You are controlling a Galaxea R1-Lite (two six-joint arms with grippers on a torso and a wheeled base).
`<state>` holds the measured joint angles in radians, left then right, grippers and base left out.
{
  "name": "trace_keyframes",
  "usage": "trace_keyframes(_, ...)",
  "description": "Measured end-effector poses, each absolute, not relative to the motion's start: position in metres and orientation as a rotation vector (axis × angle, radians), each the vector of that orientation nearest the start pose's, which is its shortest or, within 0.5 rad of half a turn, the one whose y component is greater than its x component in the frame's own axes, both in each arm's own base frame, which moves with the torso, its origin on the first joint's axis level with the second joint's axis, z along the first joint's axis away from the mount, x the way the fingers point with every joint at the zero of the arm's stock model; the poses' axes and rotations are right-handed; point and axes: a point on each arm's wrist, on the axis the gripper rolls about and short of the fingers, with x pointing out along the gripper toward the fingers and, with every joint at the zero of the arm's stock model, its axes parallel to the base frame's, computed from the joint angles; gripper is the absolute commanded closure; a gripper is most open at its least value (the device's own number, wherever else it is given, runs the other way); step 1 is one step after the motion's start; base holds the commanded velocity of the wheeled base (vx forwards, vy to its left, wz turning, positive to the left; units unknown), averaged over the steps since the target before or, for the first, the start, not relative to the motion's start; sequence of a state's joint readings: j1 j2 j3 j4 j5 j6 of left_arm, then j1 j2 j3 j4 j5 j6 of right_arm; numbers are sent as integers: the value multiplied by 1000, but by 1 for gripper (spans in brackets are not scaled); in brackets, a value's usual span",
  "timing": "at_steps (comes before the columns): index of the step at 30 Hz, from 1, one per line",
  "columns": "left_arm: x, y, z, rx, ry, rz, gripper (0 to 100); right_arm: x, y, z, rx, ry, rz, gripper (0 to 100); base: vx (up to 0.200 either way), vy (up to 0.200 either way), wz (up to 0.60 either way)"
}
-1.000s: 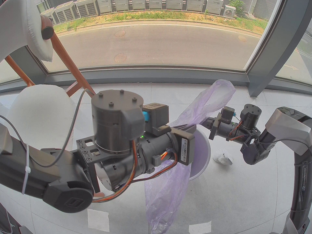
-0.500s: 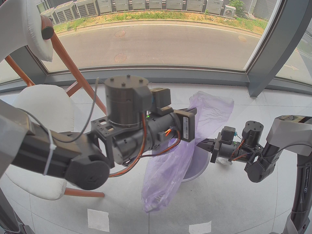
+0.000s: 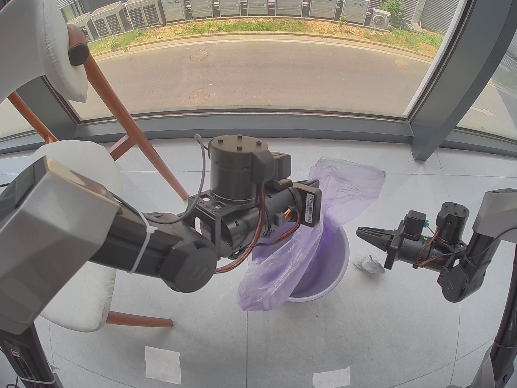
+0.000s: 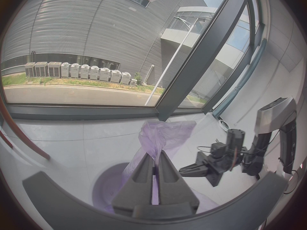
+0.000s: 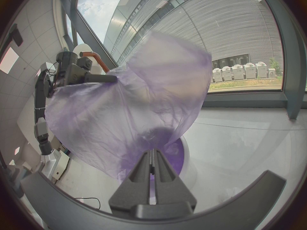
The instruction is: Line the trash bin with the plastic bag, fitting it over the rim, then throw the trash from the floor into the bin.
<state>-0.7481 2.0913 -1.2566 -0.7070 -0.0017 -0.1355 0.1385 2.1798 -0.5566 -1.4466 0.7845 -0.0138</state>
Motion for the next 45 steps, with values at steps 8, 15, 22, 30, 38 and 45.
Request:
trace_keyframes(8,321,-291,174,-85,163,-694,100,281,62,54,71,254,932,100,0,0,0)
trace_keyframes(15,324,-295,185,-92,147,-692,100,249,96,47,30,310,1008,100,0,0,0)
trace_keyframes(22,325,-297,187,-93,144,-680,100,236,140,35,-10,345,1100,100,0,0,0)
trace_keyframes(30,323,-299,186,-91,147,-680,100,237,186,24,-8,346,1152,100,0,0,0)
trace_keyframes(38,318,-308,183,-88,151,-701,100,230,230,14,26,342,1211,100,0,0,0)
trace_keyframes(45,318,-309,184,-90,147,-704,100,246,254,8,93,292,1137,100,0,0,0)
